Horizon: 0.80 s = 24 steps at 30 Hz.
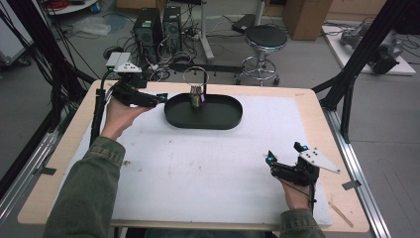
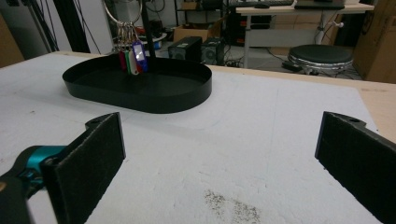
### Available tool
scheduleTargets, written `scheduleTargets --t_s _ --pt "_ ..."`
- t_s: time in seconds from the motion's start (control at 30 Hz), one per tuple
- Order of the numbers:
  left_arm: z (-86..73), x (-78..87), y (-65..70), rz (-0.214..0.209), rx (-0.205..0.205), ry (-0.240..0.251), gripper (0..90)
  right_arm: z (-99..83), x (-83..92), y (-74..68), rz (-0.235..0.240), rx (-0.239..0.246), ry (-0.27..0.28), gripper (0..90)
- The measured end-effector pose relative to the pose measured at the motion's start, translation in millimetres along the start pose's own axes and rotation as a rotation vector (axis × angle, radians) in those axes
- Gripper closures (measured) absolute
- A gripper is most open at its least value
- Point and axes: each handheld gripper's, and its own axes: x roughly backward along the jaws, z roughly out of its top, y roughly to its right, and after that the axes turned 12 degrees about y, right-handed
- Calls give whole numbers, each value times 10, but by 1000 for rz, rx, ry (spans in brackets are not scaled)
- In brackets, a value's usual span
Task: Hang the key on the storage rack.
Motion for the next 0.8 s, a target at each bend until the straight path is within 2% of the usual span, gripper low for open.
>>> scheduleTargets --t_s 0.33,0.8 --pt "-127 105 88 -1 -43 -2 16 3 8 -2 2 -3 1 5" --pt "-314 382 44 42 -32 42 17 3 11 0 1 -4 1 5"
